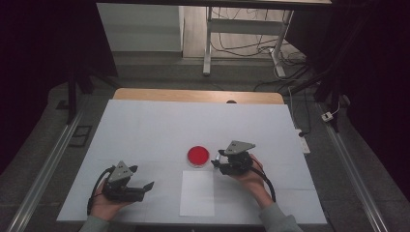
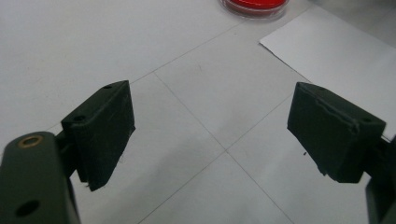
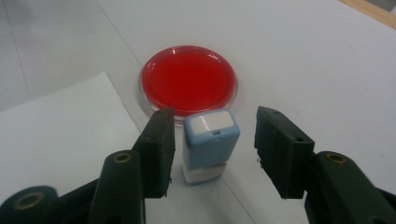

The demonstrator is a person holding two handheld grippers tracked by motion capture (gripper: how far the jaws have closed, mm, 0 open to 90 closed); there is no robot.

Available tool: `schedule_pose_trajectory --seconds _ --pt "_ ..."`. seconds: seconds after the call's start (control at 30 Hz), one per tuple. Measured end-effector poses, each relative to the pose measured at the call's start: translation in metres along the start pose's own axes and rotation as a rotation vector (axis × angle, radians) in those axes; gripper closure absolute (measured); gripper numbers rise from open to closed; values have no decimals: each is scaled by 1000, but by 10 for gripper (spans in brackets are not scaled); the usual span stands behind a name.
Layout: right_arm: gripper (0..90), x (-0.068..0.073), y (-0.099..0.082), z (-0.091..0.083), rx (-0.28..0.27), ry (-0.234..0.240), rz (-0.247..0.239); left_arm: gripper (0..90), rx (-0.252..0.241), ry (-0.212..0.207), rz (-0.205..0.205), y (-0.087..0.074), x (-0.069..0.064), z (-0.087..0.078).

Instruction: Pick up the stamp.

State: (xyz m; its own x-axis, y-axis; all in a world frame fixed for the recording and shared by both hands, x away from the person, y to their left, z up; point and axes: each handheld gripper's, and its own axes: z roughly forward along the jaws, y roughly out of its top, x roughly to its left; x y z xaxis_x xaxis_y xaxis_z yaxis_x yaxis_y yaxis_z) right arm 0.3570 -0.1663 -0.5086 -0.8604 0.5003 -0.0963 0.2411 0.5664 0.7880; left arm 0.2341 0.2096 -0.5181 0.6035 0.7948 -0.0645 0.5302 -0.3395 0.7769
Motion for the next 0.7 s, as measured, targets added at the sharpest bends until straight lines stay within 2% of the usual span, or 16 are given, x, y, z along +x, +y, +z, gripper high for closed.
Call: schedule_pose_trajectory --seconds 0.17,0.2,0.23,0.37,0.7 --pt "561 1 0 1 4 4 -10 153 -2 0 0 0 0 0" --pt "616 1 0 0 6 7 -13 153 -1 1 1 0 0 0" --pt "635 1 0 0 5 12 -13 153 -1 1 1 0 0 0" --pt "653 0 0 0 3 24 -7 153 4 3 2 0 0 0" --pt "658 2 4 -9 -54 -8 9 155 1 4 4 0 0 0"
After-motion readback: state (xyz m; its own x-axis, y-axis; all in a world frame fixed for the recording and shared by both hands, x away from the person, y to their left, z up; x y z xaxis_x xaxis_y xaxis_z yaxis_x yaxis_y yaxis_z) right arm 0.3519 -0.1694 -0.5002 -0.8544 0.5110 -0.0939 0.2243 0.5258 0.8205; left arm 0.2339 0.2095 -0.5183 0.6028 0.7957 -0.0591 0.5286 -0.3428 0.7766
